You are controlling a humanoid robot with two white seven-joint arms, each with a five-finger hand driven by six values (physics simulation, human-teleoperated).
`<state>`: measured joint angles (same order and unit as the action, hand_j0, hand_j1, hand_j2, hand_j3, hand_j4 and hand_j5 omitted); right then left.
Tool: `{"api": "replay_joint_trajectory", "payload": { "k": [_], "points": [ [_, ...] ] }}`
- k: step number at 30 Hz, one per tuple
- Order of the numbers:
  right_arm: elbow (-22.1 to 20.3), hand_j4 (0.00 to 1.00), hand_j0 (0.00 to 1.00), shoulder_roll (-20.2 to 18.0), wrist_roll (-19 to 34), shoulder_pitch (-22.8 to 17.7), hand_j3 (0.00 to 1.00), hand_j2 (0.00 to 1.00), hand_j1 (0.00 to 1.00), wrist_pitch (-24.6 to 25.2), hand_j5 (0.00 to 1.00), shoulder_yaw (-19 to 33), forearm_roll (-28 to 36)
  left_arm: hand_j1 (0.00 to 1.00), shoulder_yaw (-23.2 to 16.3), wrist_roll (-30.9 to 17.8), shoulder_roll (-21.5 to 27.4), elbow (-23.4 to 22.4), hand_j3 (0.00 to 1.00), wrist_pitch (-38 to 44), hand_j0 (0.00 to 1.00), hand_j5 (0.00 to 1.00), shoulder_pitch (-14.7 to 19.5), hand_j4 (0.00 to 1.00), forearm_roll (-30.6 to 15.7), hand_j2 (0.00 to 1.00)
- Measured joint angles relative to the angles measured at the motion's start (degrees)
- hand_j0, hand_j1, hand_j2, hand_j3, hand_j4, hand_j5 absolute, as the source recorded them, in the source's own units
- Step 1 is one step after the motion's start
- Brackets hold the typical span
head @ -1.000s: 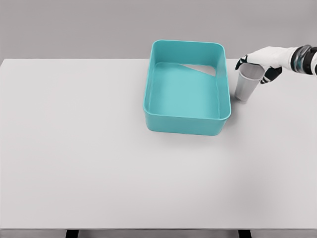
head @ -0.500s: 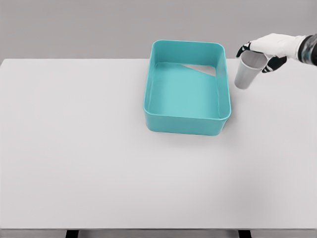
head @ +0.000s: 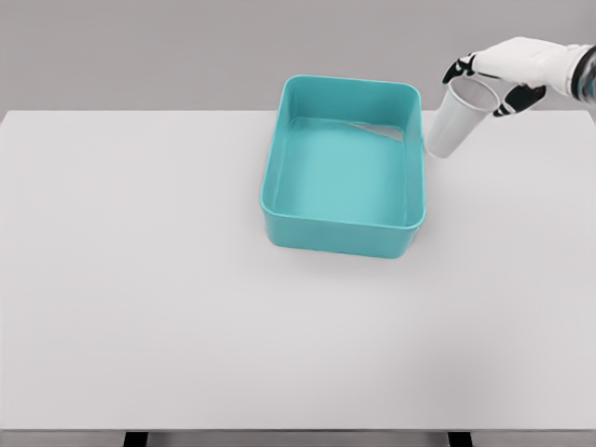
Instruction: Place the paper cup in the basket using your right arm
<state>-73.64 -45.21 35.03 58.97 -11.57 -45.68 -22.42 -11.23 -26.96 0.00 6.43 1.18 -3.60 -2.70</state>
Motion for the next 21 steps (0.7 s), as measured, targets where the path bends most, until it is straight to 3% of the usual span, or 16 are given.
{"api": "replay_joint_trajectory", "payload": {
  "k": [10,21],
  "points": [
    [-4.40,0.75,0.75,0.56,0.00,-0.09,0.75,0.75,0.75,0.74,0.75,0.86,0.08,1.00,0.00,0.00,0.00,0.00,1.00,0.01,1.00,1.00,0.00,1.00,0.01,1.00],
    [-5.16,0.74,0.74,5.93,0.00,0.26,0.74,0.74,0.74,0.72,0.74,-0.46,-0.14,1.00,0.00,0.00,0.00,0.00,1.00,0.00,1.00,1.00,0.00,1.00,0.01,1.00]
  ]
}}
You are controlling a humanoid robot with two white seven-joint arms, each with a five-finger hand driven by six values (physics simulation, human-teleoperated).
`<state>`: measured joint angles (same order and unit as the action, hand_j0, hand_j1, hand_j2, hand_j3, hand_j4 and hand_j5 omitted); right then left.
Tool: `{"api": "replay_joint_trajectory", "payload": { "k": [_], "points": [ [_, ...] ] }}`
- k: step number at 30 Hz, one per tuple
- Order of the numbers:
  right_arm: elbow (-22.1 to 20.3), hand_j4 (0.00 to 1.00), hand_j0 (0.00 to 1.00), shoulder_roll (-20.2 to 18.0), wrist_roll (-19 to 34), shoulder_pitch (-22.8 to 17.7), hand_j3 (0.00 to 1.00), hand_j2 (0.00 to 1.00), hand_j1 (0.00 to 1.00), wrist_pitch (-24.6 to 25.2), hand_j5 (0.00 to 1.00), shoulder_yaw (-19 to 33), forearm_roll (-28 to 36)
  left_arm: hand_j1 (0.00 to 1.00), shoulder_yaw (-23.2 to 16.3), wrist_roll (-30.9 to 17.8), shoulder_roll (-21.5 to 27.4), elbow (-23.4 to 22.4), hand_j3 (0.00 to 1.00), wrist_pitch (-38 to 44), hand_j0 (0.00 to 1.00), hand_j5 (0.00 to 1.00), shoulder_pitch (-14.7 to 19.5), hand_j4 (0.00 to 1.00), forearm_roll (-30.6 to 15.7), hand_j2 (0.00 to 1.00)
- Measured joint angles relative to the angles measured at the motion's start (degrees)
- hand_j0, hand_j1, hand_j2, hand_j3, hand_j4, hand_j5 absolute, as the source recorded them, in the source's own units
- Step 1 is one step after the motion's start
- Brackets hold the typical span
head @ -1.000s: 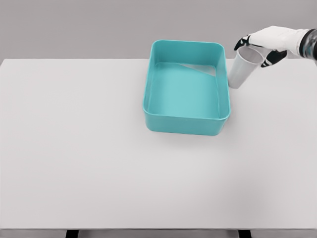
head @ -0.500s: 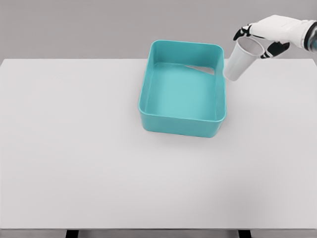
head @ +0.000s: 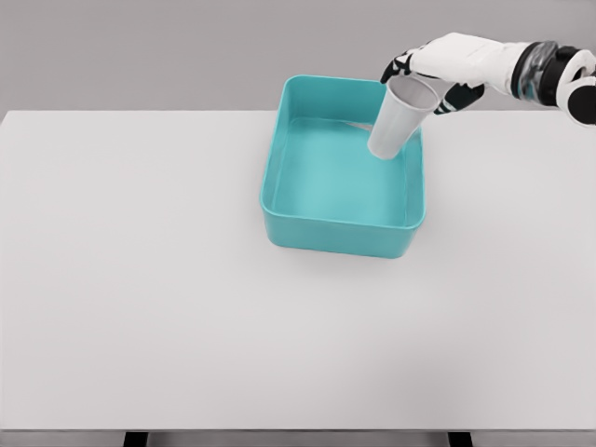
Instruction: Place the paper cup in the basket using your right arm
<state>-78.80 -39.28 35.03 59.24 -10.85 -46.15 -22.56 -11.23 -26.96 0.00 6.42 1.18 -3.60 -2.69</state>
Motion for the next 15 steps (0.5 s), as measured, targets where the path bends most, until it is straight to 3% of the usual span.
{"api": "replay_joint_trajectory", "payload": {
  "k": [15],
  "points": [
    [0.51,0.74,0.74,2.98,0.00,0.88,0.74,0.74,0.74,0.04,0.74,-5.35,-2.67,1.00,0.00,0.00,0.00,0.00,1.00,-0.01,1.00,1.00,0.00,1.00,0.00,1.00]
  ]
}}
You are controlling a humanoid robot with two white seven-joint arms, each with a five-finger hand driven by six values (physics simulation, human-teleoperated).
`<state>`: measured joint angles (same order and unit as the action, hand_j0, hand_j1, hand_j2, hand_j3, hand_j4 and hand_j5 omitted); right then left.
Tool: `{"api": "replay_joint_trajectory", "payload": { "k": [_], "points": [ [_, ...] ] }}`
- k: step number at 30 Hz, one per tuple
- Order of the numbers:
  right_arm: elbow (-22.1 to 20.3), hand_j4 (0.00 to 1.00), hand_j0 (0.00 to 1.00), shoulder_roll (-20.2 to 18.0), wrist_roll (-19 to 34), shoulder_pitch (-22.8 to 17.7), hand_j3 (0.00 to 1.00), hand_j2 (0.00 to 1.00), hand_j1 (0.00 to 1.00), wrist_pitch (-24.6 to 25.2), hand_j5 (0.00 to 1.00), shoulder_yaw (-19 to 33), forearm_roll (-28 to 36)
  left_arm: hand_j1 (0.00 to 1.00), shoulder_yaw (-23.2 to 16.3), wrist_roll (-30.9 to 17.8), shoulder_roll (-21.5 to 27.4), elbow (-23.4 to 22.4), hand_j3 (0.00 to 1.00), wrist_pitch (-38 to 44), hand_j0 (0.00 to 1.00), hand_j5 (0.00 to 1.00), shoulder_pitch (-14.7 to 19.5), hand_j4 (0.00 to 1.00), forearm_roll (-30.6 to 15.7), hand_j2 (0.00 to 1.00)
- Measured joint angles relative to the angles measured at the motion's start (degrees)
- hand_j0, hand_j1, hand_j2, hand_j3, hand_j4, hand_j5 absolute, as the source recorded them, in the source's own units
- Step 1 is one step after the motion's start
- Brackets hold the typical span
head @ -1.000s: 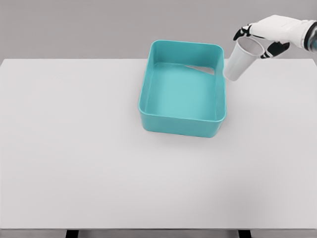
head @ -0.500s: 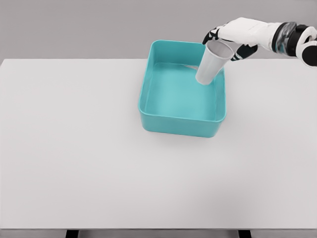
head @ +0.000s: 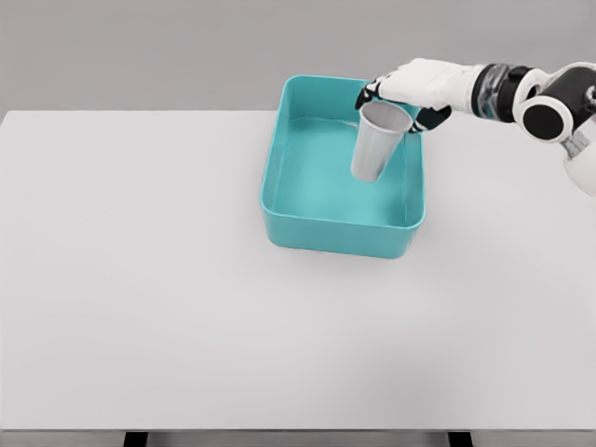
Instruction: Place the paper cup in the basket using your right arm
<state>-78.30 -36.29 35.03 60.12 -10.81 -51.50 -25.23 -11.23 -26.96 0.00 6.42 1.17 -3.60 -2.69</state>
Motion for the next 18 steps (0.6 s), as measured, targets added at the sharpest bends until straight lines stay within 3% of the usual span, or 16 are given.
{"api": "replay_joint_trajectory", "payload": {
  "k": [18],
  "points": [
    [1.24,0.74,0.74,2.90,-0.01,0.88,0.74,0.74,0.74,0.04,0.74,-3.42,-4.81,1.00,0.00,0.00,0.00,0.00,1.00,0.01,1.00,1.00,0.00,1.00,0.00,1.00]
  ]
}}
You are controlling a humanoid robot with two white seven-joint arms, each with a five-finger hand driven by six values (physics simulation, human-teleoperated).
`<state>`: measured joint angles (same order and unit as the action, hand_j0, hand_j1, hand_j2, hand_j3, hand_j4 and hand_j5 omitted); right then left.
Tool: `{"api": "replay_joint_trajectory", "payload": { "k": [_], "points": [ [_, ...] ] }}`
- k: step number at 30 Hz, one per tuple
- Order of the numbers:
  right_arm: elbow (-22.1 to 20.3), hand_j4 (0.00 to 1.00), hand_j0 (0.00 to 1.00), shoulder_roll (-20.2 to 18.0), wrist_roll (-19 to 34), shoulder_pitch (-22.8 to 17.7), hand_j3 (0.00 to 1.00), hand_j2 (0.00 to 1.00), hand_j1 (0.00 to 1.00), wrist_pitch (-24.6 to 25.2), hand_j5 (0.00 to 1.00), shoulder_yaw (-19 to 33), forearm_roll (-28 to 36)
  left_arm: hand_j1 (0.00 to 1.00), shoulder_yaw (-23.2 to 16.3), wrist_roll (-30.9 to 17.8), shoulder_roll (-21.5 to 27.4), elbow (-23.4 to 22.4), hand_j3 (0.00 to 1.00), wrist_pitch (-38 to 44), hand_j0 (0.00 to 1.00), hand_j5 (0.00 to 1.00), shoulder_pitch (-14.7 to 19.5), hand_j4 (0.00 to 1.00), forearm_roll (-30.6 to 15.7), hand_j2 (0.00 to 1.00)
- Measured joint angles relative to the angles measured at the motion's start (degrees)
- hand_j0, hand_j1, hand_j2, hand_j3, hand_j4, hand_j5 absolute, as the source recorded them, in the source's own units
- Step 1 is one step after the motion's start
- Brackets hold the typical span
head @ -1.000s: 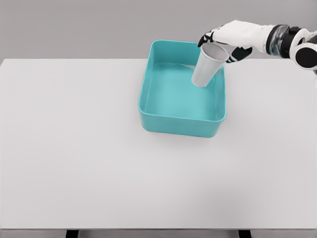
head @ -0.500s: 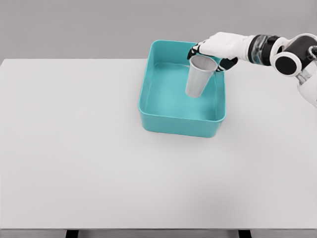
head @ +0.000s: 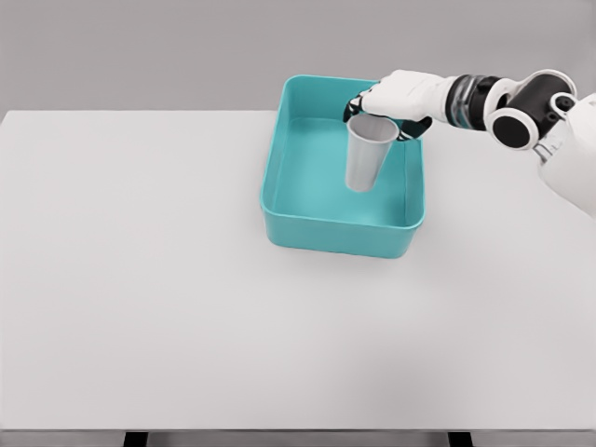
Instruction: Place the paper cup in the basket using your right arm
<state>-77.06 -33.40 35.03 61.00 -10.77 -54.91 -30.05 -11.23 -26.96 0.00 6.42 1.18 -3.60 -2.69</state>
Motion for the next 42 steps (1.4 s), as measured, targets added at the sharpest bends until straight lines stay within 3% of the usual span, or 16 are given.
{"api": "replay_joint_trajectory", "payload": {
  "k": [42],
  "points": [
    [2.59,0.75,0.75,1.88,0.00,0.09,0.75,0.75,0.75,-0.08,0.75,-1.27,-4.11,1.00,0.00,0.00,0.00,0.00,1.00,0.01,1.00,1.00,0.00,1.00,0.00,1.00]
  ]
}}
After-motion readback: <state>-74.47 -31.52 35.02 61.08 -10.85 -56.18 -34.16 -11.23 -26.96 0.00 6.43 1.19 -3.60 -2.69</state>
